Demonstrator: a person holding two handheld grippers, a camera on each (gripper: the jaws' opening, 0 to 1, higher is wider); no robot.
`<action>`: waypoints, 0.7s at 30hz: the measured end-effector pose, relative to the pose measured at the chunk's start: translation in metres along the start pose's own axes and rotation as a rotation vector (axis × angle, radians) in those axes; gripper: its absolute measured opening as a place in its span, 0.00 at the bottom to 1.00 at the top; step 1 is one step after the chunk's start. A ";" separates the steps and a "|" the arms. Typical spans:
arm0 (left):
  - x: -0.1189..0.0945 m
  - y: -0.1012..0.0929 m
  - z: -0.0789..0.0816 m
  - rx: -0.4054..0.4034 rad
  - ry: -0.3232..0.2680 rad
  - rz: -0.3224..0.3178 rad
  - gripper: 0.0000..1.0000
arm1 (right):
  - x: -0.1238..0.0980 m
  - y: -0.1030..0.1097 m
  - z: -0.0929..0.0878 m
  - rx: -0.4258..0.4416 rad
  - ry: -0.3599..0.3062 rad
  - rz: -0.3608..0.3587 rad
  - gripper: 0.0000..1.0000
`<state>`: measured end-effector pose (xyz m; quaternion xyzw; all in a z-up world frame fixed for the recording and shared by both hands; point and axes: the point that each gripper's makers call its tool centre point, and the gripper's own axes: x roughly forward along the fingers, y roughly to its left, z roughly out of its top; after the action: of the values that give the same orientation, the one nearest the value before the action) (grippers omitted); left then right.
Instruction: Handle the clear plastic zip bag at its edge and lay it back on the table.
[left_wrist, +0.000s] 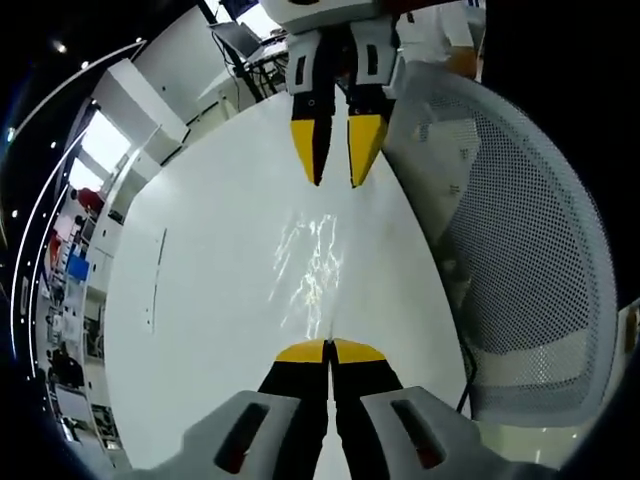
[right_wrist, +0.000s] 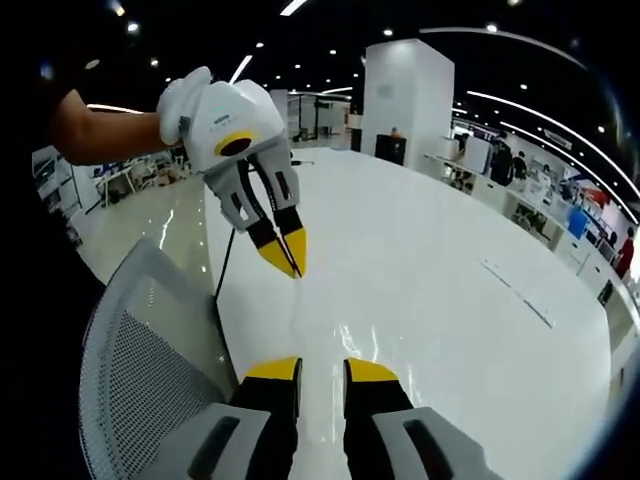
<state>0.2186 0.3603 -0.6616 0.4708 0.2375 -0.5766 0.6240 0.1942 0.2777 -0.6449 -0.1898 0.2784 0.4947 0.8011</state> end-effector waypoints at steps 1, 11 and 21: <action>0.000 0.000 0.001 0.001 -0.001 0.000 0.00 | 0.002 0.000 -0.002 -0.004 0.006 -0.001 0.12; -0.001 -0.001 0.006 -0.003 -0.013 -0.005 0.00 | 0.009 0.005 -0.015 -0.008 0.041 0.003 0.11; -0.004 0.000 0.017 -0.024 -0.055 -0.007 0.00 | 0.016 0.011 -0.019 0.013 0.052 0.023 0.10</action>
<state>0.2136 0.3480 -0.6509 0.4465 0.2290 -0.5887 0.6338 0.1853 0.2820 -0.6699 -0.1941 0.3043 0.4969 0.7892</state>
